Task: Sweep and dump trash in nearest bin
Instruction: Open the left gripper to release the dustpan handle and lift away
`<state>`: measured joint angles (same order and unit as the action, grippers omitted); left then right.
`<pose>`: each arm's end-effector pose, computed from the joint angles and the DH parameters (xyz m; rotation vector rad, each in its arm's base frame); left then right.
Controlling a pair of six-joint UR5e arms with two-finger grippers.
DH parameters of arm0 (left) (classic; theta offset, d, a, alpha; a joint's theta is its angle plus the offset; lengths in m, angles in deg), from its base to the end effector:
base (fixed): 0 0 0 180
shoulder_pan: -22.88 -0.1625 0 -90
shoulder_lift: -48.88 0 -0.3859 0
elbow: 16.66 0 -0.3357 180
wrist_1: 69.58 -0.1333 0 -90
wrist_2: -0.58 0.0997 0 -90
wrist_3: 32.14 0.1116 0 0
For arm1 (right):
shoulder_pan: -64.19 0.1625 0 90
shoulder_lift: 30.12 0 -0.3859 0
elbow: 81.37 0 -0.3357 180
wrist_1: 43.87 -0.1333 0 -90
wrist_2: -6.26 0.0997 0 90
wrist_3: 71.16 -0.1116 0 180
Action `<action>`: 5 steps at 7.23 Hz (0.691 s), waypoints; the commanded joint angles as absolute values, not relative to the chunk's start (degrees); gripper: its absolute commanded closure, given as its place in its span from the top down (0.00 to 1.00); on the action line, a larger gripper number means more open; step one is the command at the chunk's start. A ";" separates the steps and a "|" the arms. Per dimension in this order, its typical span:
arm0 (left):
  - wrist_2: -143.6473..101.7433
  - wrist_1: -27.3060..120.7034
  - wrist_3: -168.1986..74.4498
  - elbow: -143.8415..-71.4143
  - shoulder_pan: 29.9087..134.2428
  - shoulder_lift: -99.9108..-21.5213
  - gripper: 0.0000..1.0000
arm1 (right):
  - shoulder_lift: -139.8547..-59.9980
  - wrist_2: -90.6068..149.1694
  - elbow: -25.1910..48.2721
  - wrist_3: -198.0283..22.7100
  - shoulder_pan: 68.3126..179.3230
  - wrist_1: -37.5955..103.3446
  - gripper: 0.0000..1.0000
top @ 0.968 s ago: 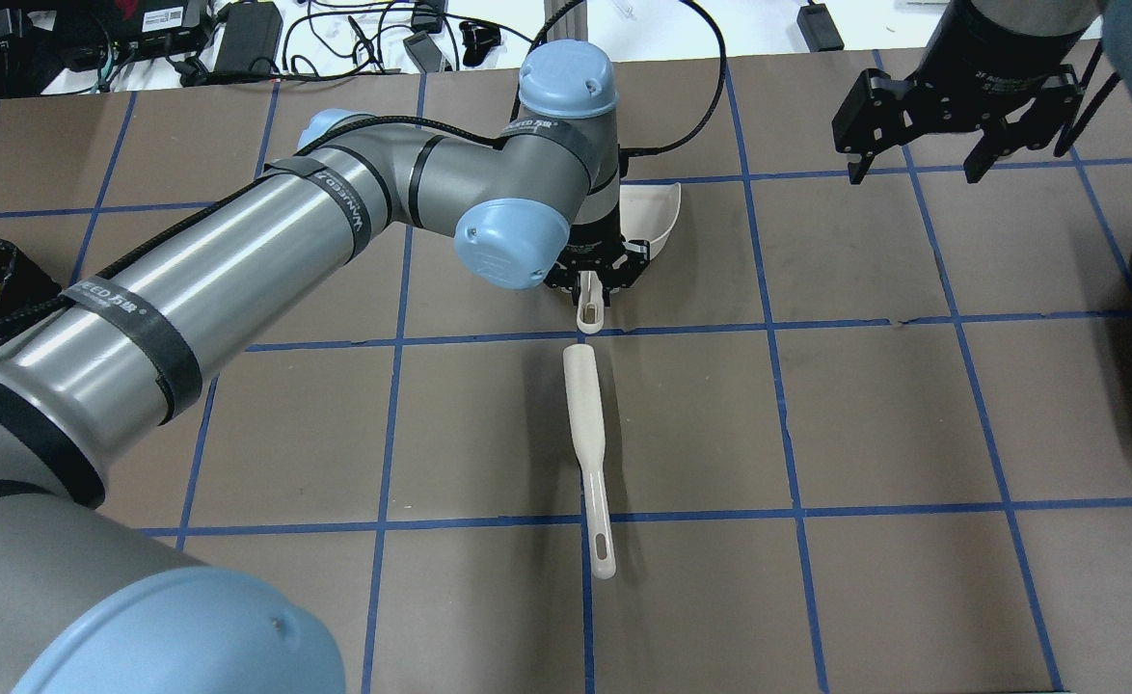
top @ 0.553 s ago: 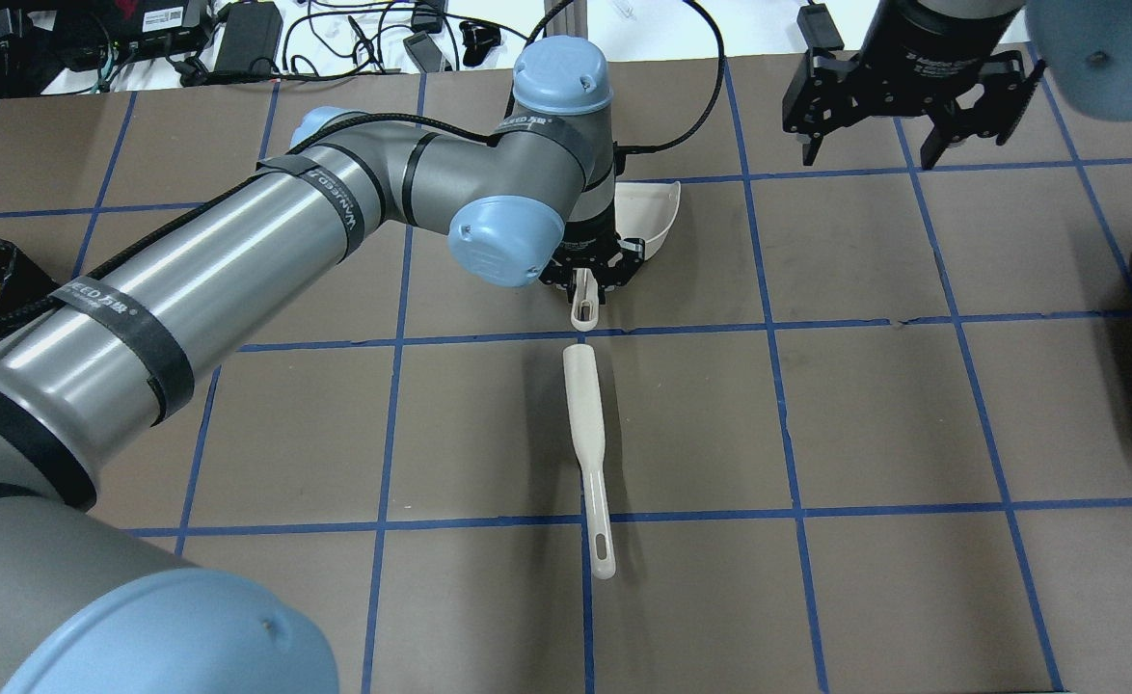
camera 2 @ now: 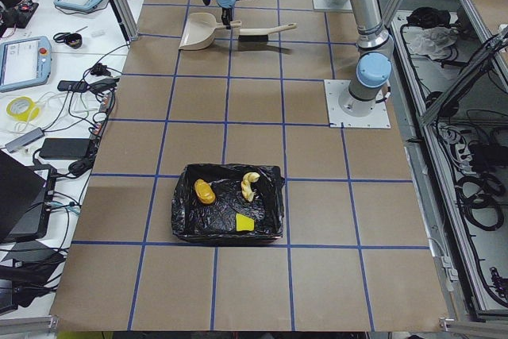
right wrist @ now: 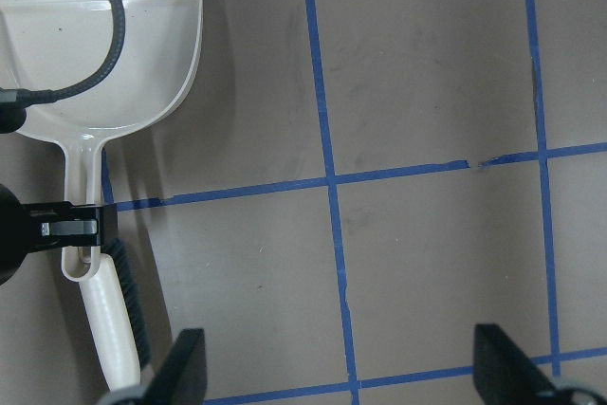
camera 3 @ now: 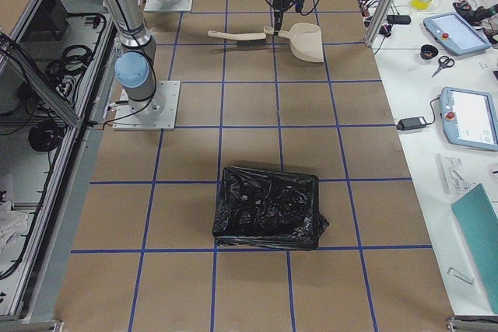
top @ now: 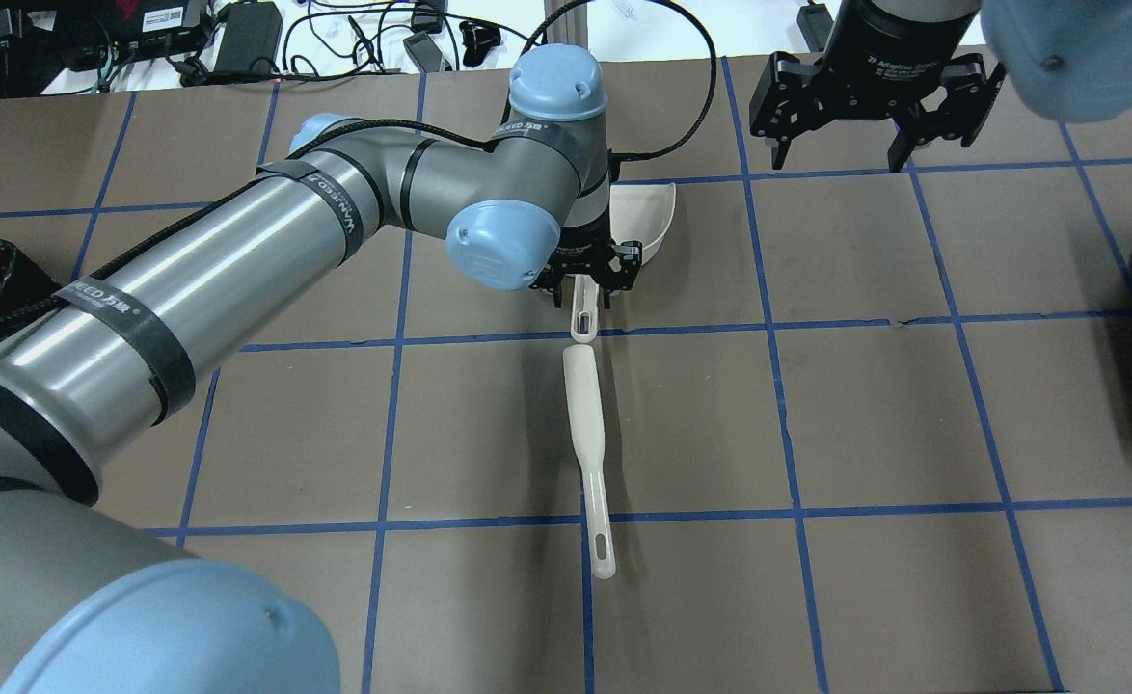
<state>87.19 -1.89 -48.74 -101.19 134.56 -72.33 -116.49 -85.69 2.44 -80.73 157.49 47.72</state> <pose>-0.3499 -0.5014 0.2296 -0.1348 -3.1002 -0.1179 0.1562 -0.4591 0.4586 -0.1722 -3.1089 0.1180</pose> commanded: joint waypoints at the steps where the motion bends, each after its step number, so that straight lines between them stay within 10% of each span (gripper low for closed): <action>1: 86.98 -1.29 -48.76 -101.21 133.81 -70.31 1.00 | -116.43 -85.76 2.48 -80.47 157.44 47.80 1.00; 5: 86.54 11.76 -44.98 -100.69 126.35 -60.14 1.00 | -116.69 -85.50 2.66 -80.56 157.44 47.80 1.00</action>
<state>86.53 6.45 -46.05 -101.07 128.70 -64.01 -116.63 -85.58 2.65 -80.55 157.44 47.73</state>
